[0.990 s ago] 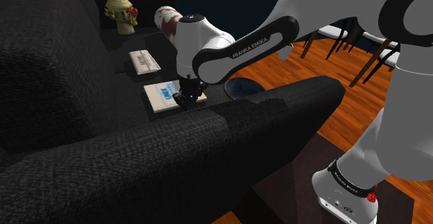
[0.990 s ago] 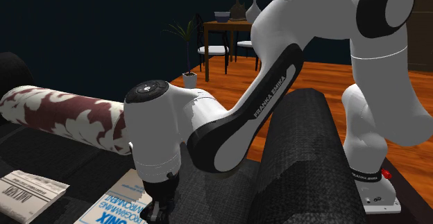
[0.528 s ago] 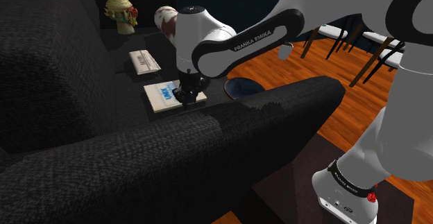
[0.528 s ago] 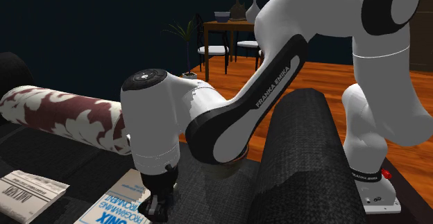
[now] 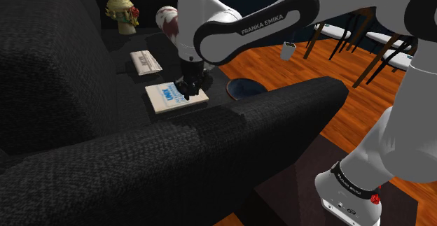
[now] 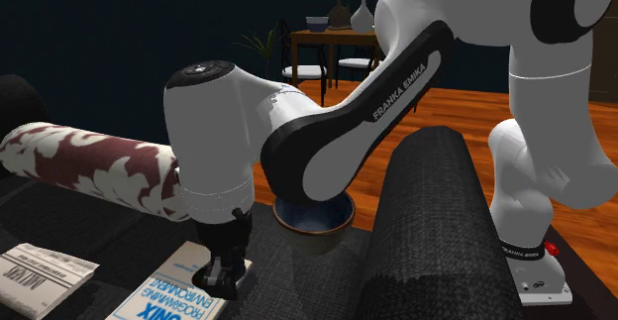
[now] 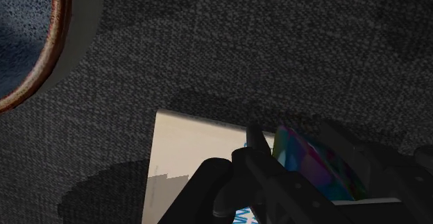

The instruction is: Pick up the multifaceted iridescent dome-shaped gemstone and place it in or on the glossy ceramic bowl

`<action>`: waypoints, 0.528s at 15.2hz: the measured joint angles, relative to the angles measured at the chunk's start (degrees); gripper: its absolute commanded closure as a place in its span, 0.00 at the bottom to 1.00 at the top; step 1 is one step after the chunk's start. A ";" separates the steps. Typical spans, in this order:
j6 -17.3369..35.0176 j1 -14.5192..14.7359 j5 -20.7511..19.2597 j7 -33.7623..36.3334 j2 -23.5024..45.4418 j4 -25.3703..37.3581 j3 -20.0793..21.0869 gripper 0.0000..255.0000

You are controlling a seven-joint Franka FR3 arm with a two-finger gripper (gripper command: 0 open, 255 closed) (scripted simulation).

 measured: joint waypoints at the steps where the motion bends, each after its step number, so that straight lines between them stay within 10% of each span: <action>1: -0.66 -0.01 0.13 -0.12 -0.18 0.48 0.05 1.00; 8: -5.29 -0.25 1.31 -1.15 -2.38 3.10 0.44 1.00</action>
